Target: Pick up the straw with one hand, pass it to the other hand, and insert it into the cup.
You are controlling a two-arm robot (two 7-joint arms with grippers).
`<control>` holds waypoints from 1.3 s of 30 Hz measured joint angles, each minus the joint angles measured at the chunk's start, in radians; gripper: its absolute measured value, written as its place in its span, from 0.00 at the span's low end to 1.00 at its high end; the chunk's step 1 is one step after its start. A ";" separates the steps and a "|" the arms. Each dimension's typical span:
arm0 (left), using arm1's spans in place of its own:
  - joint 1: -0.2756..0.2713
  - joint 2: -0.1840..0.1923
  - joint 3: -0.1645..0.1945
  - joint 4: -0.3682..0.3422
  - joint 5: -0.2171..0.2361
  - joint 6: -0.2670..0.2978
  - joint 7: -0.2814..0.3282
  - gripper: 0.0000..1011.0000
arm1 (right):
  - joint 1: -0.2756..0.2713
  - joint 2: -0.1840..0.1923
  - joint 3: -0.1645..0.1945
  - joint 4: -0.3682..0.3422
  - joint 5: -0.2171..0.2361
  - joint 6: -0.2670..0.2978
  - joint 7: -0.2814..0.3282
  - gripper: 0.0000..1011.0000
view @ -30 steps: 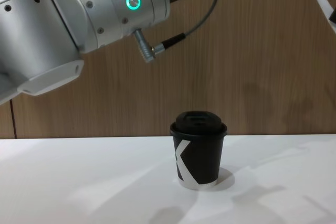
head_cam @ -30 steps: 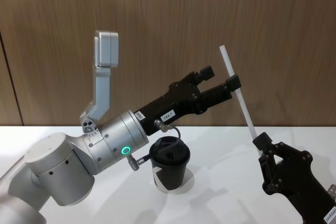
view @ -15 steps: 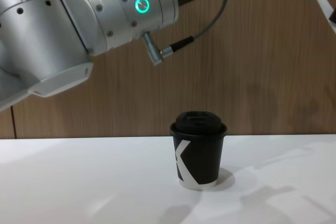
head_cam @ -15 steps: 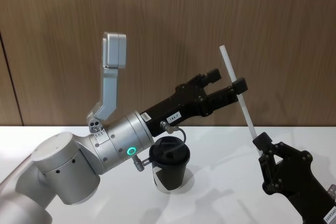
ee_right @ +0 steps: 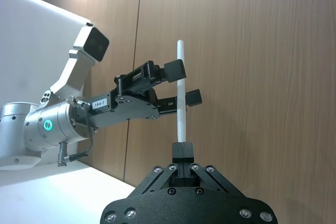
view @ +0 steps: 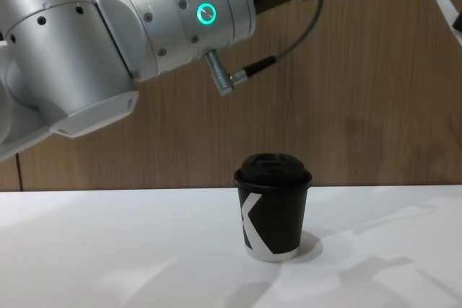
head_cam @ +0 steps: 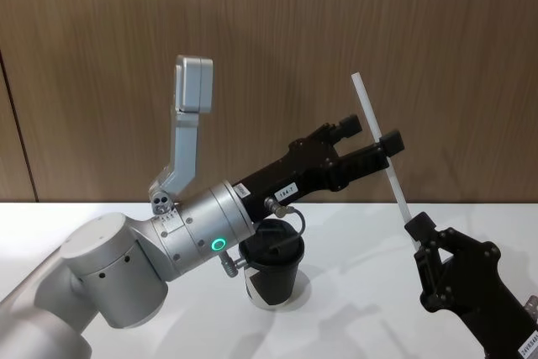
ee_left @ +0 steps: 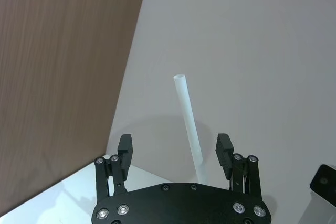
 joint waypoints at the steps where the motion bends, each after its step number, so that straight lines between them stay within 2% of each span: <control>1: 0.000 0.000 0.001 0.000 0.000 0.000 0.000 0.99 | 0.000 0.000 0.000 0.000 0.000 0.000 0.000 0.00; 29: -0.004 0.007 0.032 -0.018 -0.002 -0.020 0.029 0.99 | 0.000 0.000 0.000 0.000 0.000 0.000 0.000 0.00; 39: 0.013 0.021 0.038 -0.054 -0.001 -0.027 0.061 0.99 | 0.000 0.000 0.000 0.000 0.000 0.000 0.000 0.00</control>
